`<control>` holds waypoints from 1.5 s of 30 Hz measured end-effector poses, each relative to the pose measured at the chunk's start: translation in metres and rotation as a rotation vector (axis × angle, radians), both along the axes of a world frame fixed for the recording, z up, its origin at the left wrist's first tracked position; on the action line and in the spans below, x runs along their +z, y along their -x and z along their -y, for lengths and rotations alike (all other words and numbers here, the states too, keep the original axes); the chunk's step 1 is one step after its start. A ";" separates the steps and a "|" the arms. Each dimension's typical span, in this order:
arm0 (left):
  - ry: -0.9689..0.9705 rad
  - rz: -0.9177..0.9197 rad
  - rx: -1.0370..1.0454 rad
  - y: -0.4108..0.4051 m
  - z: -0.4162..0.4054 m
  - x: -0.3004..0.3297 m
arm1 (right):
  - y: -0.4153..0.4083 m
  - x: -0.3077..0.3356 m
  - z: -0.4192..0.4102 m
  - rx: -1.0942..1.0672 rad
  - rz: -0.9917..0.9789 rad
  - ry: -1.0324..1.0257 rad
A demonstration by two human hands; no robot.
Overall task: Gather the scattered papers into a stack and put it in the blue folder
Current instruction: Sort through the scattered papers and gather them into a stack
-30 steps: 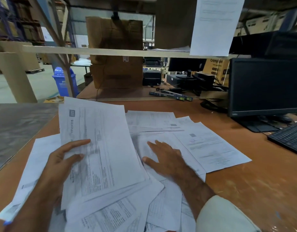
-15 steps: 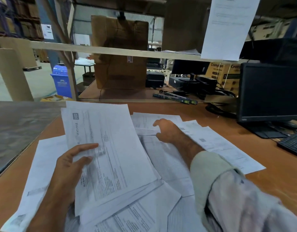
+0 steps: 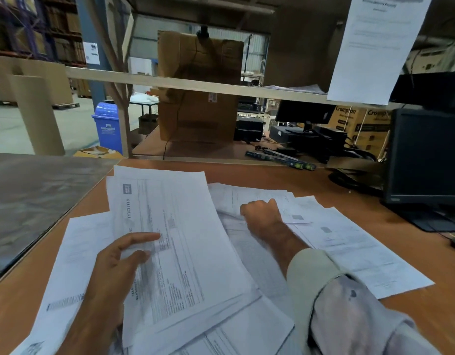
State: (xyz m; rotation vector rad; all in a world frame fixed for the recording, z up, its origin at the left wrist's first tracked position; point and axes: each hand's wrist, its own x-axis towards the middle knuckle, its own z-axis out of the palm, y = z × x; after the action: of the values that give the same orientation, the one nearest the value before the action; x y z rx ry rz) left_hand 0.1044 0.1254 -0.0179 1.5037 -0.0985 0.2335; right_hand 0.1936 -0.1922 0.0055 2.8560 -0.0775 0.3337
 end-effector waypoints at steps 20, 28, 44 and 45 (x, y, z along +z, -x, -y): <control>-0.066 0.067 -0.155 0.027 0.006 0.028 | 0.193 0.003 0.080 -0.038 -0.370 -0.522; -0.158 -0.054 -0.216 0.026 -0.002 0.016 | 0.167 0.016 0.051 0.038 -0.436 -0.665; -0.128 -0.130 -0.189 0.024 0.020 0.023 | 0.168 0.024 0.075 0.066 -0.061 -1.044; -0.120 -0.141 -0.191 0.021 0.022 0.025 | 0.171 0.030 0.077 0.100 0.002 -1.036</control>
State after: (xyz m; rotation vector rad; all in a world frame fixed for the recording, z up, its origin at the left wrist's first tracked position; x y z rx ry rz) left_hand 0.0830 0.1032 0.0070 1.6138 -0.1447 -0.0325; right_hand 0.0229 -0.2687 0.0358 3.8936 -0.1411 0.3965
